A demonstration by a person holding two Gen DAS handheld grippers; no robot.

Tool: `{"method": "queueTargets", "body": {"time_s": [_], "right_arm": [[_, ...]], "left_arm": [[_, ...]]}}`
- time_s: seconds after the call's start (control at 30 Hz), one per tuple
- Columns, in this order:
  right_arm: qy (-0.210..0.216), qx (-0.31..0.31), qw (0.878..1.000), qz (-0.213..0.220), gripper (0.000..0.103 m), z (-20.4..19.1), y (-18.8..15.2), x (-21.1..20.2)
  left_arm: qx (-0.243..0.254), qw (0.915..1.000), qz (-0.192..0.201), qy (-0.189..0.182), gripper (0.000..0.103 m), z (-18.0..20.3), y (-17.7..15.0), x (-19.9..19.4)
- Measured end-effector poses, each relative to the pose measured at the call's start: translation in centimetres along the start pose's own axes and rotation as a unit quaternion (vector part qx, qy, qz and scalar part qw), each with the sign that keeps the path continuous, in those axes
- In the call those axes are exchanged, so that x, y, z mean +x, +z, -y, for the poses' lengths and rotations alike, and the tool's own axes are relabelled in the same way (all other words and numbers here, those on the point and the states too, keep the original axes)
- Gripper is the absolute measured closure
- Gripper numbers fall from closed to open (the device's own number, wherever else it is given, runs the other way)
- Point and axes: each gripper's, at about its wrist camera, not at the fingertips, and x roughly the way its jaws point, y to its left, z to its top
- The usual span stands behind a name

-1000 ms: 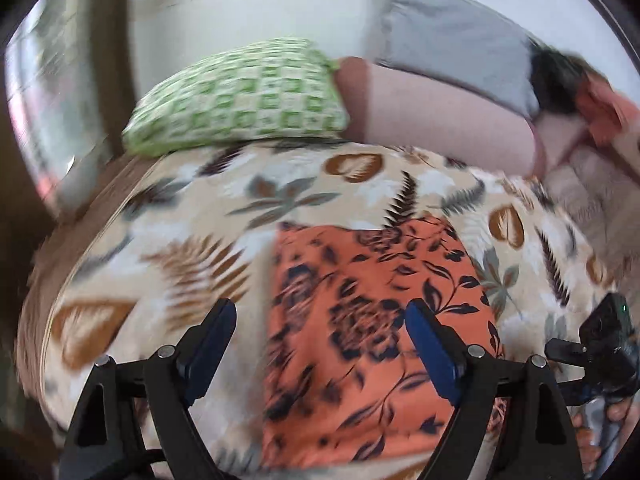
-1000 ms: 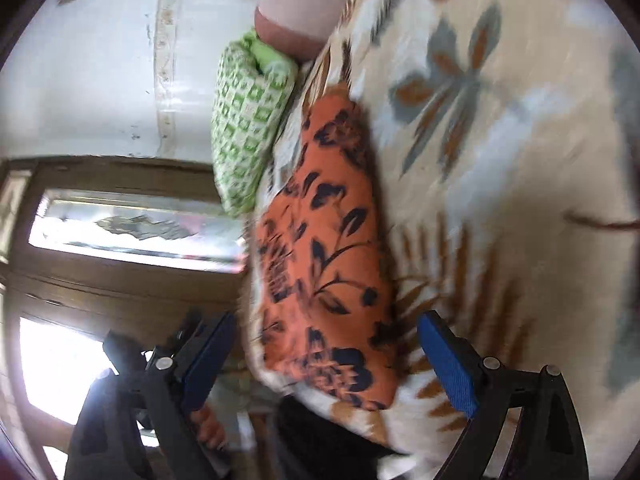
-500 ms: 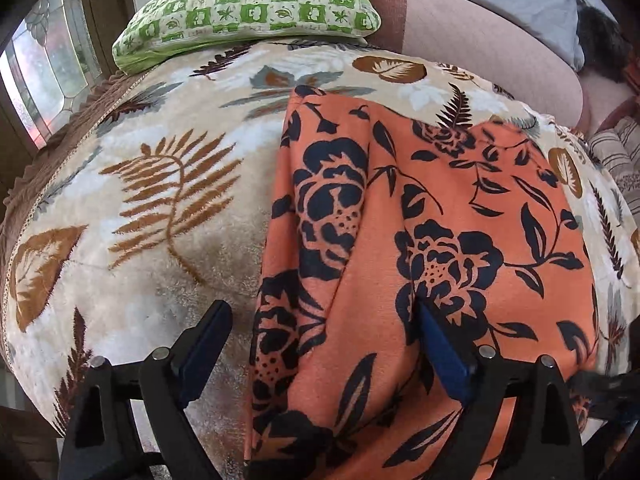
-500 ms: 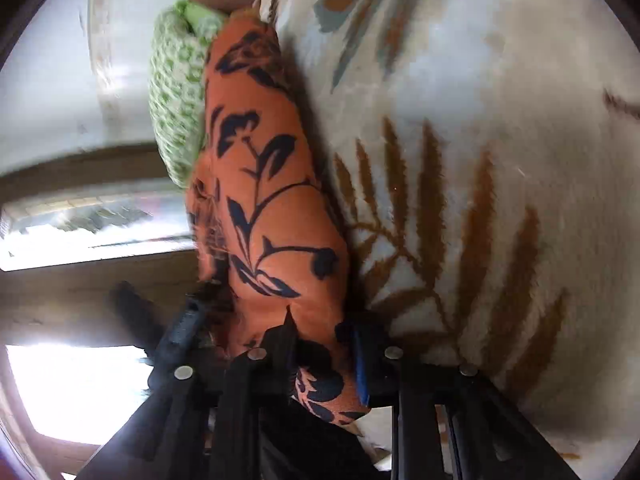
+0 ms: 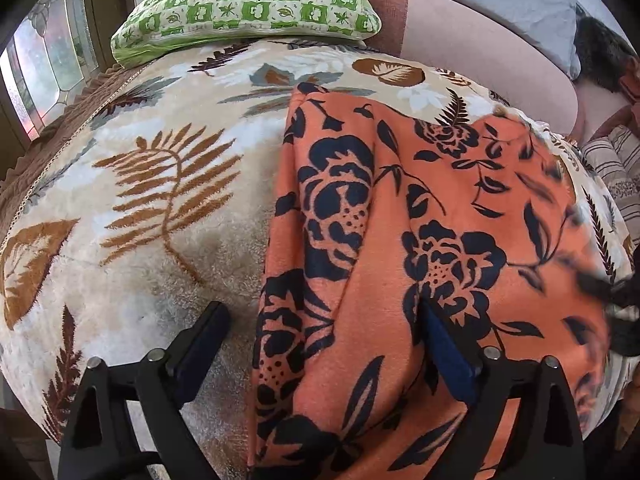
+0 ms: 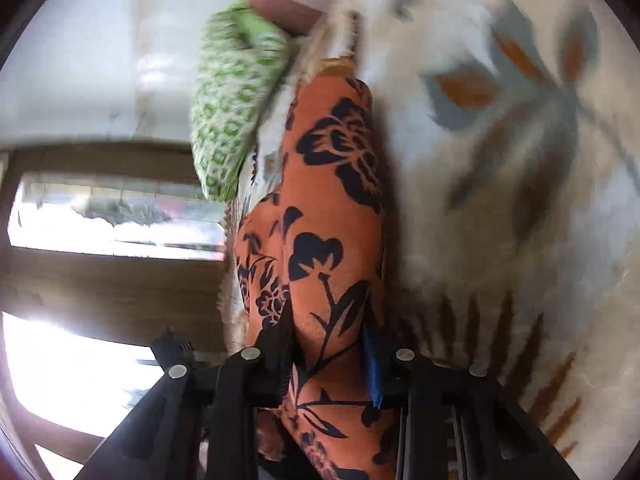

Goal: Fold small clothes

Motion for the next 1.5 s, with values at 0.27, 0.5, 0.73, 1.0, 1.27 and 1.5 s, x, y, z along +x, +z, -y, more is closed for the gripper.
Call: {"method": "queueTargets", "body": {"time_s": [0.27, 0.5, 0.73, 1.0, 1.27, 1.5], "right_arm": [[-0.019, -0.037, 0.999, 0.001, 0.022, -1.0, 1.1, -0.8], [0.025, 0.037, 0.999, 0.009, 0.018, 2.5, 6.8, 0.8], [-0.075, -0.033, 0.996, 0.021, 0.074, -0.2, 6.8, 2.9], [-0.110, -0.086, 0.988, 0.063, 0.029, -3.1, 4.8, -0.9], [-0.041, -0.161, 0.985, 0.054, 0.029, -8.5, -1.2, -2.6], [-0.072, -0.167, 0.983, -0.005, 0.027, -6.6, -3.6, 0.7]], "left_arm": [[-0.005, 1.0000, 0.001, -0.004, 0.005, -0.2, -0.1, 0.0], [-0.006, 1.0000, 0.000, -0.006, 0.005, -0.2, 0.0, 0.1], [-0.010, 0.9999, 0.003, -0.006, 0.003, -0.2, 0.1, 0.2], [-0.062, 0.9963, 0.043, -0.042, 0.007, -3.3, 1.2, -3.8], [-0.102, 0.9902, -0.023, -0.092, 0.044, -7.0, -3.6, -3.6], [-0.099, 0.9881, -0.032, -0.113, 0.046, -7.2, -2.5, -4.0]]}}
